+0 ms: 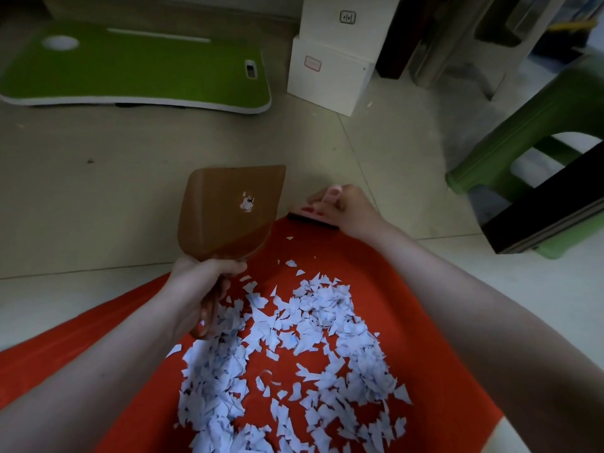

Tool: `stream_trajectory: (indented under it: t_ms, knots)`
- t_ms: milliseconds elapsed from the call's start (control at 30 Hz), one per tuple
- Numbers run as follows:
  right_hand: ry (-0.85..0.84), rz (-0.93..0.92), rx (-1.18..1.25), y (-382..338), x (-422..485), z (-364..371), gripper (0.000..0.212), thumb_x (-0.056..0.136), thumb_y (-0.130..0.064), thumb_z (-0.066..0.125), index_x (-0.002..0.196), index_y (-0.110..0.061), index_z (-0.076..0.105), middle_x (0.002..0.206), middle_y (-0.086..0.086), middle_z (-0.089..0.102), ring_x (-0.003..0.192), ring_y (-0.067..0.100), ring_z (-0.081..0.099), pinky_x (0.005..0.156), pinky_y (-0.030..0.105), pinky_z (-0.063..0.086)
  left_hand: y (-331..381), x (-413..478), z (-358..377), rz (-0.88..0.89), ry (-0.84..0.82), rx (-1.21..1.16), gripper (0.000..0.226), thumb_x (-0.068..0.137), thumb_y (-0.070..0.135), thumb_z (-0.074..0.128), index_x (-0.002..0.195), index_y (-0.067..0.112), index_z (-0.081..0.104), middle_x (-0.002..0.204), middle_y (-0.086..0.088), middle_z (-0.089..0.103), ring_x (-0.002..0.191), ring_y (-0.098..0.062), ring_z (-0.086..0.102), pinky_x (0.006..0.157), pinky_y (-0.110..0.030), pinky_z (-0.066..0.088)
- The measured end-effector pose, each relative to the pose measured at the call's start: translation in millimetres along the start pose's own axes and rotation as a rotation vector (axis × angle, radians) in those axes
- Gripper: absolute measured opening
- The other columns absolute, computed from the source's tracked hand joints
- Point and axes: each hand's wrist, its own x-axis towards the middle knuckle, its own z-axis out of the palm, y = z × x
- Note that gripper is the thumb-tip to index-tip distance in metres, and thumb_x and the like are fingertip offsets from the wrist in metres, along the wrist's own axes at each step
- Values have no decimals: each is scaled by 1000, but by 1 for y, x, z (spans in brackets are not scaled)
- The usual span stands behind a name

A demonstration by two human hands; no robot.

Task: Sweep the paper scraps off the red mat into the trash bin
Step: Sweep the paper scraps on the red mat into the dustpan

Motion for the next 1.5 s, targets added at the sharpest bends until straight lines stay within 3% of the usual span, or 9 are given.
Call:
stream_trajectory:
  t_ms: [133, 267, 567, 667, 900, 1133, 1233, 1400, 1500]
  knots:
    - [-274, -70, 5, -23, -29, 1, 17, 88, -24, 65, 85, -40, 71, 97, -8, 74, 93, 6, 68, 88, 32, 52, 4, -4, -1, 13, 6, -3, 16, 69, 3, 78, 67, 4, 62, 51, -8, 50, 43, -18, 44, 50, -28, 36]
    - [-426, -30, -10, -33, -67, -20, 13, 88, -16, 66, 97, -24, 73, 90, -4, 75, 87, 13, 70, 82, 39, 55, 3, -8, -6, 9, 19, -13, 15, 69, 2, 78, 71, 3, 63, 58, -10, 51, 45, -17, 45, 50, -27, 39]
    - [-63, -85, 43, -28, -31, -16, 11, 85, -23, 65, 86, -32, 73, 95, -2, 74, 89, 16, 69, 81, 38, 54, 8, -9, -12, -9, 39, -1, 18, 70, 5, 79, 79, 2, 64, 57, -8, 53, 40, -14, 46, 43, -24, 40]
    - [-108, -60, -8, -26, -22, 5, 12, 89, -15, 64, 96, -13, 73, 96, -5, 73, 88, 3, 65, 81, 27, 49, 9, -13, -7, -4, 24, 4, 17, 70, 5, 79, 77, 2, 63, 56, -7, 52, 41, -13, 46, 41, -22, 39]
    - [-409, -114, -10, -61, -88, -7, 22, 89, -22, 65, 90, -44, 66, 101, -9, 73, 91, 8, 68, 83, 38, 55, 8, -17, -7, 3, -3, 25, 15, 71, 5, 77, 71, 5, 62, 56, -7, 49, 45, -15, 44, 49, -25, 37]
    - [-52, -81, 13, -34, -62, -26, 16, 88, -17, 63, 91, -30, 73, 88, -21, 71, 81, -10, 63, 76, 22, 47, 9, -15, -1, -8, -12, 22, 18, 71, 6, 78, 78, 2, 61, 55, -7, 49, 44, -16, 43, 48, -25, 37]
    - [55, -22, -24, -21, -48, -12, 31, 88, -20, 62, 77, -49, 65, 75, -31, 65, 74, -13, 60, 70, 21, 45, 9, -15, 5, 8, -18, 18, 21, 70, 5, 78, 86, -1, 64, 58, -9, 51, 43, -15, 44, 45, -24, 37]
    - [-149, -54, -90, -24, -72, 13, 19, 91, -20, 62, 106, -25, 72, 104, -10, 72, 86, -6, 63, 74, 11, 44, 6, -19, 11, -8, -56, 38, 16, 73, 7, 76, 79, 2, 63, 48, -4, 47, 37, -13, 41, 37, -20, 34]
    - [-281, -72, -46, -36, -102, 8, 20, 89, -20, 63, 107, -25, 70, 99, -12, 72, 77, 7, 68, 68, 27, 55, 4, -19, 9, -11, -50, 39, 16, 72, 6, 77, 75, 3, 61, 45, -3, 47, 39, -15, 42, 42, -22, 34]
